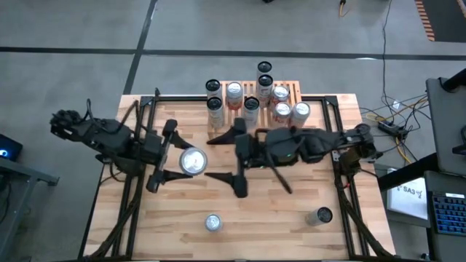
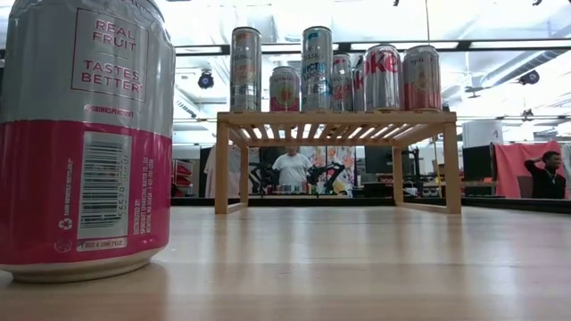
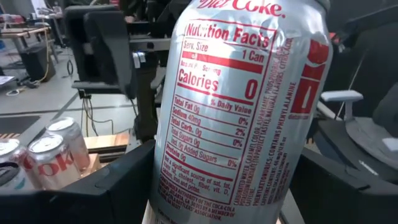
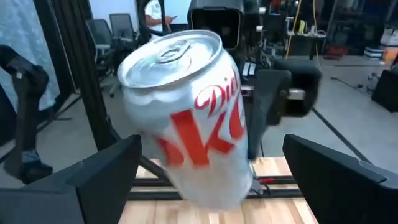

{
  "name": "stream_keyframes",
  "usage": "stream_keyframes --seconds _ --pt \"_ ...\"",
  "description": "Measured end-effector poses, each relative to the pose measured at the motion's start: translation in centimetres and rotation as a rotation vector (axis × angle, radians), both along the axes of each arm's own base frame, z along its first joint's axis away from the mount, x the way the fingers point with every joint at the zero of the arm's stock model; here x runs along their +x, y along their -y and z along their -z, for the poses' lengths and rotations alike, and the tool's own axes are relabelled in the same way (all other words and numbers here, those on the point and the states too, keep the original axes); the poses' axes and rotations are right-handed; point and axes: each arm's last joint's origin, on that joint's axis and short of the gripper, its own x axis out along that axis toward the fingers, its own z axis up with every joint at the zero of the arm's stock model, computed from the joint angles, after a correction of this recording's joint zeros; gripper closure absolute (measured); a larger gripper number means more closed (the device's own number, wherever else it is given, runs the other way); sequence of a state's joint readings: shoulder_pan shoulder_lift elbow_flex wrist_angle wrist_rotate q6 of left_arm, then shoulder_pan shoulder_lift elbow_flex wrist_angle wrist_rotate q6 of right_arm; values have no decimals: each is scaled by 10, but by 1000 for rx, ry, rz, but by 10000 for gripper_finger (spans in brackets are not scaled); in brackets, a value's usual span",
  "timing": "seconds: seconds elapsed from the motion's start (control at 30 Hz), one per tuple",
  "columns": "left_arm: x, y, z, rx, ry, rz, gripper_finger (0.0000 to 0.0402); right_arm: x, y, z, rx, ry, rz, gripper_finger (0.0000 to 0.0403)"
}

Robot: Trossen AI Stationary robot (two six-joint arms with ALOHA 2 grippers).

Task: Place canned beverage on shelf
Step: Put the silver soda can on the shelf aligned with the other silver soda cans

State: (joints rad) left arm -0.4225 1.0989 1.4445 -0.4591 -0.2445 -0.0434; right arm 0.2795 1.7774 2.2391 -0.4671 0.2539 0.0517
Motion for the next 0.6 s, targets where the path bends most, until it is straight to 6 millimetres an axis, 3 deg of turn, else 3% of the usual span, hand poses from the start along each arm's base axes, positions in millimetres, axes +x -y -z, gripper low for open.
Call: stream_keyframes --seconds 0.43,0.6 --pt "13 5 5 -3 -13 -37 105 21 -6 11 -12 52 -5 21" --pt "16 6 7 -20 -24 -47 105 21 -6 11 -13 52 -4 67"
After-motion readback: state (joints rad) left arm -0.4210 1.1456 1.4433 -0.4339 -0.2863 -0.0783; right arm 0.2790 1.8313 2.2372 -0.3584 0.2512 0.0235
